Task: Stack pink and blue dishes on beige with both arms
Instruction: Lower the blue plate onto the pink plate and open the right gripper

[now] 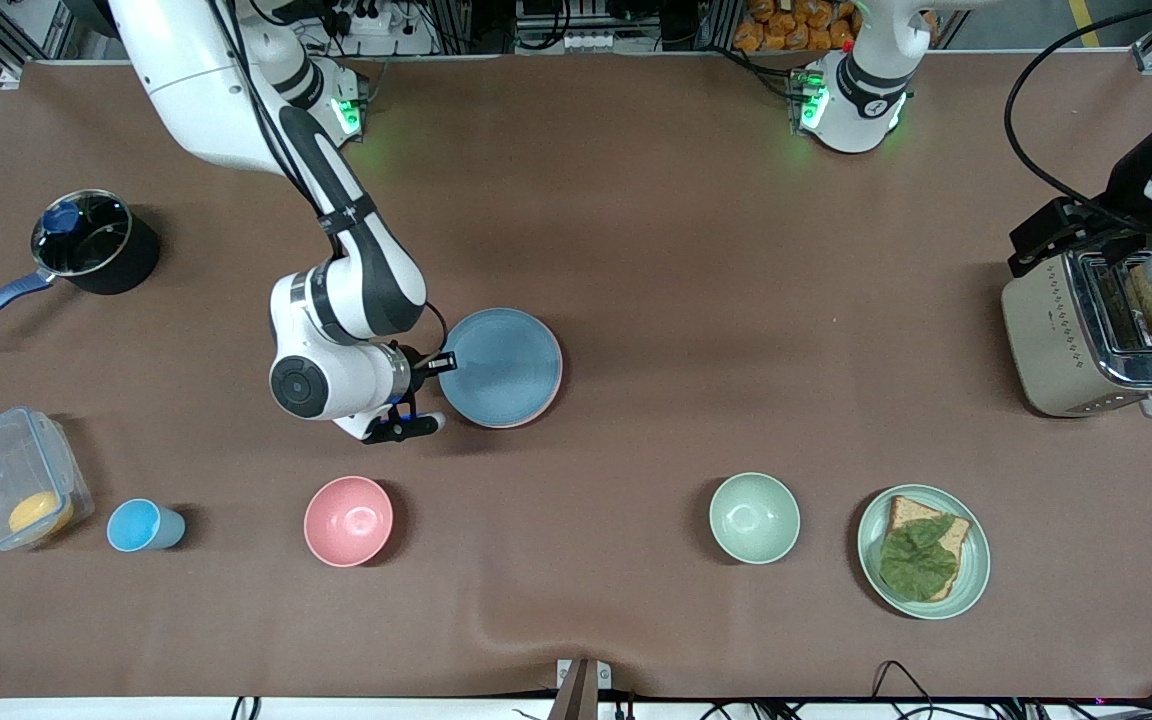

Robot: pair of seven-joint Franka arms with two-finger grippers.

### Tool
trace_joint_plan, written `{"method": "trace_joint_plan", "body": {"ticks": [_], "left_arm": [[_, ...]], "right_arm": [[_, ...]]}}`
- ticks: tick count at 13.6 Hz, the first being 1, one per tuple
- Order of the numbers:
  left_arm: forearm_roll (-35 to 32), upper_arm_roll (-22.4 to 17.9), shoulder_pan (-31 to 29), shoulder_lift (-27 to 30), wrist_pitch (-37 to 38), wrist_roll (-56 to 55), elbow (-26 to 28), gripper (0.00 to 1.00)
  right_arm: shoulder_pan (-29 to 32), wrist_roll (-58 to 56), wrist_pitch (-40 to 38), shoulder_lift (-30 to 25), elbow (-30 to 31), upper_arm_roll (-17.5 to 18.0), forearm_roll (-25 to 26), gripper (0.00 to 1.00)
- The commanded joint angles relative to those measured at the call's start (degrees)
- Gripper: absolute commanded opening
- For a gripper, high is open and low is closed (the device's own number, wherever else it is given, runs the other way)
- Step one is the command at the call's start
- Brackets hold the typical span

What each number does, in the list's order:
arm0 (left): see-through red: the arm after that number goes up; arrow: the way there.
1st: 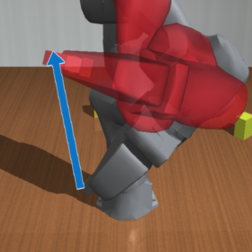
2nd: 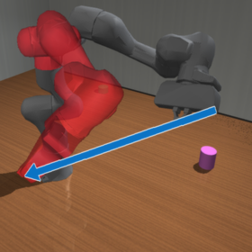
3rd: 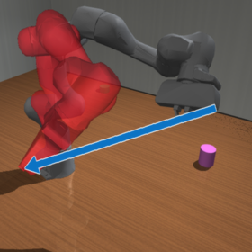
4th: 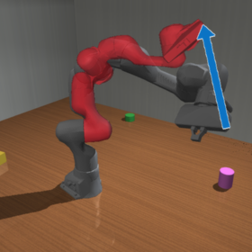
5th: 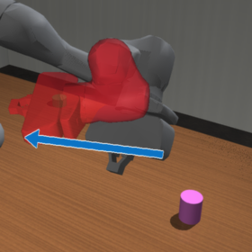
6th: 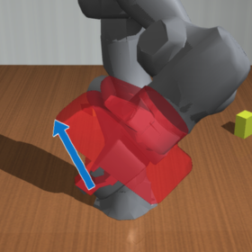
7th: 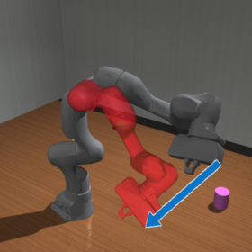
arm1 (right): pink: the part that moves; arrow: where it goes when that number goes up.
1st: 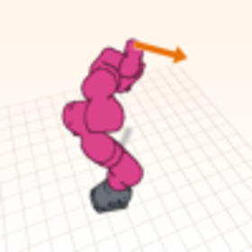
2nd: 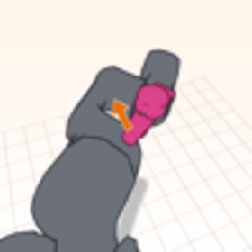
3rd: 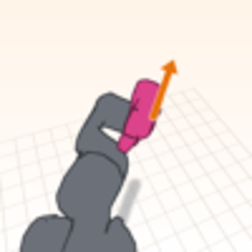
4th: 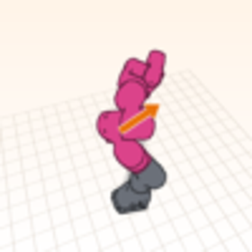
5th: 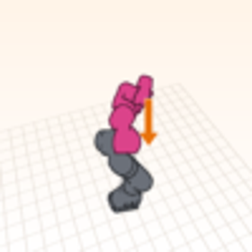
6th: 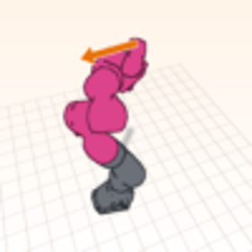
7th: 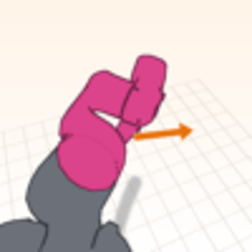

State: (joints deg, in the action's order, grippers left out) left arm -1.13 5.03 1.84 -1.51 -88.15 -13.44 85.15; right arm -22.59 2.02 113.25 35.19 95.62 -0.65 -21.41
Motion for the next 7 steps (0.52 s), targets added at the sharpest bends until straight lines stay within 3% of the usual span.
{"method": "trace_joint_plan", "body": {"ticks": [1,3,7], "left_arm": [[0.42,-0.55,0.53,1.34,0.79,1.66,1.25,1.0],[0.16,-0.55,0.44,1.16,0.79,4.47,1.16,1.0],[0.42,-0.46,0.44,1.25,0.88,4.83,0.99,1.0]], "right_arm": [[0.18,0.0,-1.27,-1.61,-1.58,-0.31,-0.57,1.0],[0.53,0.09,-2.76,-5.38,-1.75,-1.36,0.83,1.0],[1.67,0.09,-9.51,-14.52,-3.94,-4.52,10.94,1.0]]}}
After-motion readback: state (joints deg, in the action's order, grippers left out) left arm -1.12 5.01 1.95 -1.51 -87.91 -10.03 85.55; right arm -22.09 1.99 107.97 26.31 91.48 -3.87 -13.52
